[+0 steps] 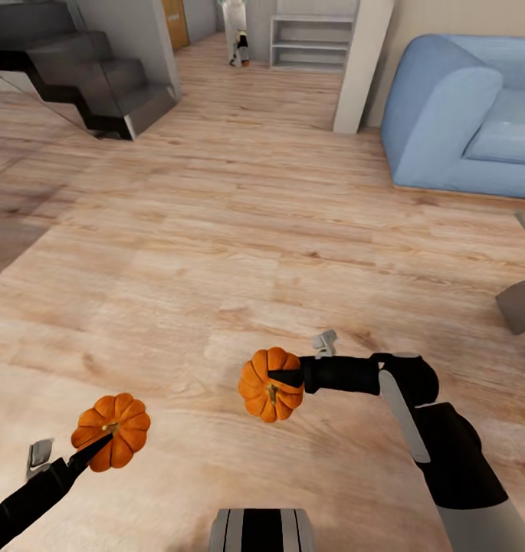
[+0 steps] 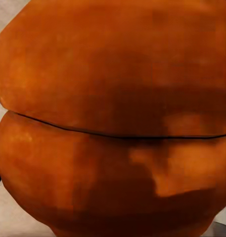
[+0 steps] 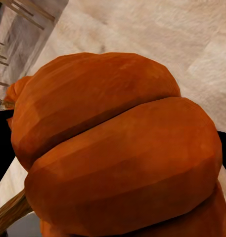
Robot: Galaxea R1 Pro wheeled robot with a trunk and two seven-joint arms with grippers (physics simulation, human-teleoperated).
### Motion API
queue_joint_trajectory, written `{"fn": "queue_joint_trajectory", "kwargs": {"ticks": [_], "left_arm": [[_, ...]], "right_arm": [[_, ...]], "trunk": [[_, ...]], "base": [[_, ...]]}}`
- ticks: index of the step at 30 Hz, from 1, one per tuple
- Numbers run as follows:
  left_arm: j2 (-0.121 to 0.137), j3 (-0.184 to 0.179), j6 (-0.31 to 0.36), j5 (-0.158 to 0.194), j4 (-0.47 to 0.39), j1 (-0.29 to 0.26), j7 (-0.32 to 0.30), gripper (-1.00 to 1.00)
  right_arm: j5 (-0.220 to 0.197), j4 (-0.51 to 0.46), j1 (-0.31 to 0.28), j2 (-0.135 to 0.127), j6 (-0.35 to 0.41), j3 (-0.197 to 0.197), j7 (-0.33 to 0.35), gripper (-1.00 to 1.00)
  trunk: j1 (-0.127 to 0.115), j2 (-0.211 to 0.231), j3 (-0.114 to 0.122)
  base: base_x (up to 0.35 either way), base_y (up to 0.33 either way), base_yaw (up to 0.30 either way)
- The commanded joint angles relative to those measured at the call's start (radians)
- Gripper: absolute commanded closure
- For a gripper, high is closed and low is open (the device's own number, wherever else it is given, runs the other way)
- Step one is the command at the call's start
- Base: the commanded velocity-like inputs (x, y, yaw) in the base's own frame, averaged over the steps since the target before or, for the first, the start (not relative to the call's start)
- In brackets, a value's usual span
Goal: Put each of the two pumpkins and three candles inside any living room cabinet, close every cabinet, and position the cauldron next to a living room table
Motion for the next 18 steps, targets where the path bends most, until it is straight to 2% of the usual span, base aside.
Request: {"fn": "queue_joint_trajectory", "kwargs": {"ticks": [1,6,9,18], "left_arm": [[0.0,0.0,0.007,0.003,0.001,-0.001,-0.001,1.0],[0.0,-0.001,0.009,0.002,0.004,-0.001,0.004,1.0],[0.0,-0.001,0.009,0.005,0.006,-0.001,0.006,1.0],[0.001,-0.005,0.009,0.005,0.007,-0.001,0.004,1.0]], "right_arm": [[-0.012,-0.001,-0.001,0.0,0.009,0.003,0.0,1.0],[-0.011,-0.001,-0.001,0.003,0.009,0.038,-0.001,1.0],[-0.01,-0.001,-0.001,0.004,0.009,0.047,-0.001,1.0],[-0.01,-0.001,-0.001,-0.001,0.009,0.043,0.0,1.0]], "trunk": [[-0.001,0.0,0.004],[-0.003,0.001,0.025],[-0.004,0.002,0.038],[-0.008,0.004,0.077]], "base": [[0.0,0.0,0.285],[0.0,0.0,0.285],[0.0,0.0,0.285],[0.0,0.0,0.246]]}}
